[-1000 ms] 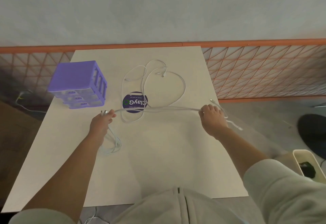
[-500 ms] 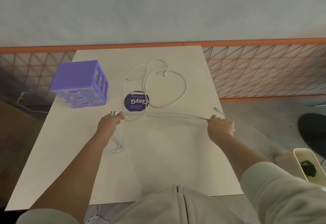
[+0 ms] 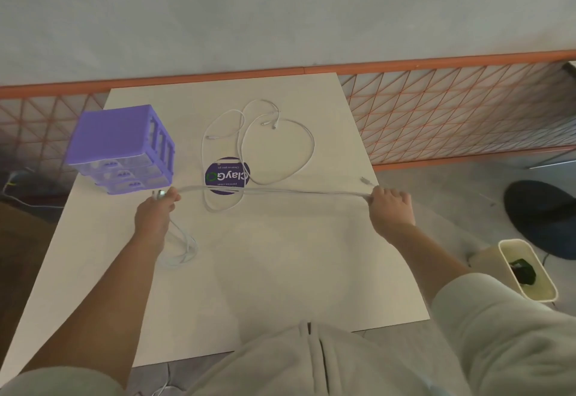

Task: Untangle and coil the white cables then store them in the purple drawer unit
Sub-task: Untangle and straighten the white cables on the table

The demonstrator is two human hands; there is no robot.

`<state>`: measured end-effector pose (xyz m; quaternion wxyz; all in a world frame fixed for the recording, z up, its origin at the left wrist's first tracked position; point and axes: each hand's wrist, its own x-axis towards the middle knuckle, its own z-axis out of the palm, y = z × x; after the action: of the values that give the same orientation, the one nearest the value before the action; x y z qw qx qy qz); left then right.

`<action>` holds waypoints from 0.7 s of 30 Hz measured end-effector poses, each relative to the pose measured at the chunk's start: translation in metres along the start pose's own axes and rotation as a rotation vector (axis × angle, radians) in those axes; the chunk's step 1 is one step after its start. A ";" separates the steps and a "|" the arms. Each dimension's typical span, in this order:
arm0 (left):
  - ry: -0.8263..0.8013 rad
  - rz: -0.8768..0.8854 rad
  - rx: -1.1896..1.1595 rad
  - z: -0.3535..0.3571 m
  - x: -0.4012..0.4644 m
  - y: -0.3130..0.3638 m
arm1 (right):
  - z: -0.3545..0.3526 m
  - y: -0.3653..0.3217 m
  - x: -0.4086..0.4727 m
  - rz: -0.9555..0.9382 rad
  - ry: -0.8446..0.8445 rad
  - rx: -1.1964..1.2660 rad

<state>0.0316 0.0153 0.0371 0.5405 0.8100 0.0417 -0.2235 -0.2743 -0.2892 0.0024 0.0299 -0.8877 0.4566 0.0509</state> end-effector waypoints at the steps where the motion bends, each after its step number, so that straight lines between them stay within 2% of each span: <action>1: 0.010 -0.002 -0.022 -0.005 0.001 0.001 | 0.000 0.006 0.001 0.015 -0.011 0.055; 6: -0.053 0.025 -0.012 -0.012 -0.007 0.006 | -0.002 0.019 -0.004 0.072 -0.101 0.164; 10: -0.077 0.012 0.002 -0.006 -0.015 0.008 | 0.000 0.018 -0.008 0.153 0.022 0.075; 12: -0.068 0.020 0.017 -0.007 -0.014 0.007 | -0.002 0.020 -0.007 0.156 0.109 0.025; 14: -0.068 0.025 0.026 -0.008 -0.014 0.008 | -0.004 0.021 -0.005 0.142 0.127 0.006; 21: -0.090 0.000 0.057 -0.012 -0.013 0.004 | 0.006 0.021 -0.009 0.154 -0.079 0.000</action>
<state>0.0251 0.0266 0.0490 0.5184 0.8143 0.0112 -0.2609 -0.2968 -0.2938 -0.0031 0.0436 -0.8474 0.5219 0.0879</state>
